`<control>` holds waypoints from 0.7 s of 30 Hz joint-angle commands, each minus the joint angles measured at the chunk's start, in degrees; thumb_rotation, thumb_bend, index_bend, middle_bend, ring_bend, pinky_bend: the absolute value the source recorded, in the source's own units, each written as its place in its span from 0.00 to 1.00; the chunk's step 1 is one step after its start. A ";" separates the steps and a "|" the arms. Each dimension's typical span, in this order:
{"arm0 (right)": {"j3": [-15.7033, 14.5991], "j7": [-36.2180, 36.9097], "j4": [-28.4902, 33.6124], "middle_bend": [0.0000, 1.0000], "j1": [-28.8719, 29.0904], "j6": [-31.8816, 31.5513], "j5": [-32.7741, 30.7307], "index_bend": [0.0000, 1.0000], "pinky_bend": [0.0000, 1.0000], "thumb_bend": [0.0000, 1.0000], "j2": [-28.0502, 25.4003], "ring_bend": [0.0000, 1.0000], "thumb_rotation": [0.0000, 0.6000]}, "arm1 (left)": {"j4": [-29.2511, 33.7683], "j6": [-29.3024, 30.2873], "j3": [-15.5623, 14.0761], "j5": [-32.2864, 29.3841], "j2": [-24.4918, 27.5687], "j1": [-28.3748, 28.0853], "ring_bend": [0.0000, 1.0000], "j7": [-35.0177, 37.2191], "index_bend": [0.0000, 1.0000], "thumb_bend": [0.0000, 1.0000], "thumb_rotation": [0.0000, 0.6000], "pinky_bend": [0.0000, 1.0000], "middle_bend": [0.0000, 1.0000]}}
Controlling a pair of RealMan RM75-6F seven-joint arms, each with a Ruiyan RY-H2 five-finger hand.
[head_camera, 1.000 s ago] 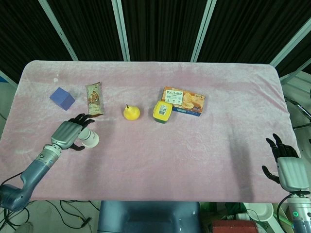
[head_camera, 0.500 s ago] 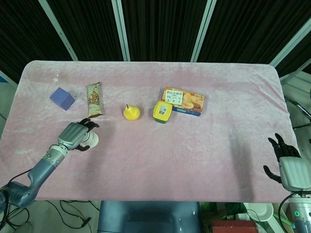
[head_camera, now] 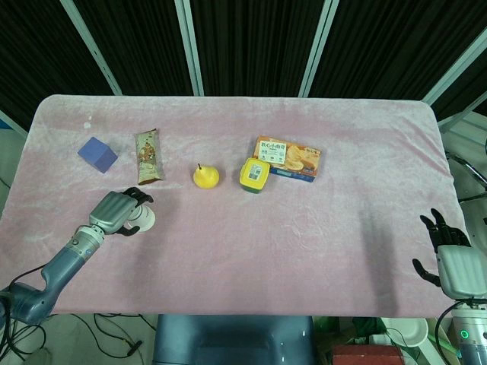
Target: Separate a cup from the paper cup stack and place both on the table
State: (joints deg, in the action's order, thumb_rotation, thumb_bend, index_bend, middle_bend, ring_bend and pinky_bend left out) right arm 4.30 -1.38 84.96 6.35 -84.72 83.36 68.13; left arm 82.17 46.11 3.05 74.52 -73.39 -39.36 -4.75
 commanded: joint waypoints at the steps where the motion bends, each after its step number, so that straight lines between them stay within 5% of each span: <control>1: 0.12 0.09 0.02 0.02 -0.04 0.15 -0.19 0.13 0.20 0.18 0.01 0.19 1.00 | -0.24 -0.55 -0.22 -0.71 0.11 -0.08 0.19 -0.82 0.28 0.31 1.00 0.49 0.30; 14: 0.45 -0.02 0.40 0.02 -0.21 0.59 -0.61 0.13 0.20 0.18 -0.09 0.19 1.00 | 0.11 1.55 1.02 -1.59 -0.16 -0.08 0.45 -2.01 0.53 0.47 1.00 0.73 0.55; 21: 0.87 1.12 0.43 0.02 -0.39 0.59 -0.93 0.13 0.20 0.17 -0.40 0.19 1.00 | 5.74 2.83 2.96 -4.72 4.27 0.72 0.46 -0.75 0.55 0.48 1.00 0.76 0.56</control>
State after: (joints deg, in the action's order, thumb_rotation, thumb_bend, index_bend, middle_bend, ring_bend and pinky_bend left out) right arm 5.09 -0.59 85.34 5.96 -84.14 82.40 67.79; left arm 86.22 47.99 4.87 71.13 -70.26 -39.15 -6.83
